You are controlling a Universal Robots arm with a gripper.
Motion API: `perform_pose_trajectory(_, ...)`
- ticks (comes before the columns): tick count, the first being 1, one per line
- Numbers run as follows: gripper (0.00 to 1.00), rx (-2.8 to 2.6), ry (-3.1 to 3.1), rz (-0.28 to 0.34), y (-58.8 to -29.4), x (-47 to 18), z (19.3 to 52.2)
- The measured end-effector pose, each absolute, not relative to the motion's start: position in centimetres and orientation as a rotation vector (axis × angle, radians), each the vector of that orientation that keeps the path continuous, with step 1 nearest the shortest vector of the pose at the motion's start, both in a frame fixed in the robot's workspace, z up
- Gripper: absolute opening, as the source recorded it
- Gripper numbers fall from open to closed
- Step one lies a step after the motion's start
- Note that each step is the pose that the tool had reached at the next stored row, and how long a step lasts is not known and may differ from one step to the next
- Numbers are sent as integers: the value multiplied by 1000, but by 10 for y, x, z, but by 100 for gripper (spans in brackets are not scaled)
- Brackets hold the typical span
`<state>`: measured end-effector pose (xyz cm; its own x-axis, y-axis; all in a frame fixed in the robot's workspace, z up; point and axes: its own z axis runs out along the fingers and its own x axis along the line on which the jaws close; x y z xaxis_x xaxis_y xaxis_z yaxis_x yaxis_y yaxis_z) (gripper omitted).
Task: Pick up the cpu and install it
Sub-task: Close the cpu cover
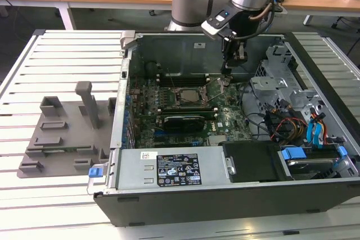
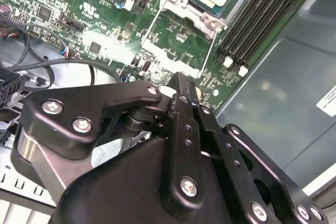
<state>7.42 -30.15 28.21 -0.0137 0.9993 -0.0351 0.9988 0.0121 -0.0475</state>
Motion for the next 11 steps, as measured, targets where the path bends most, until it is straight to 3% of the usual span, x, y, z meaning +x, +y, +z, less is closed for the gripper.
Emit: perform_pose_trajectory(11,11,-2200,-2229,92,-302,105,282)
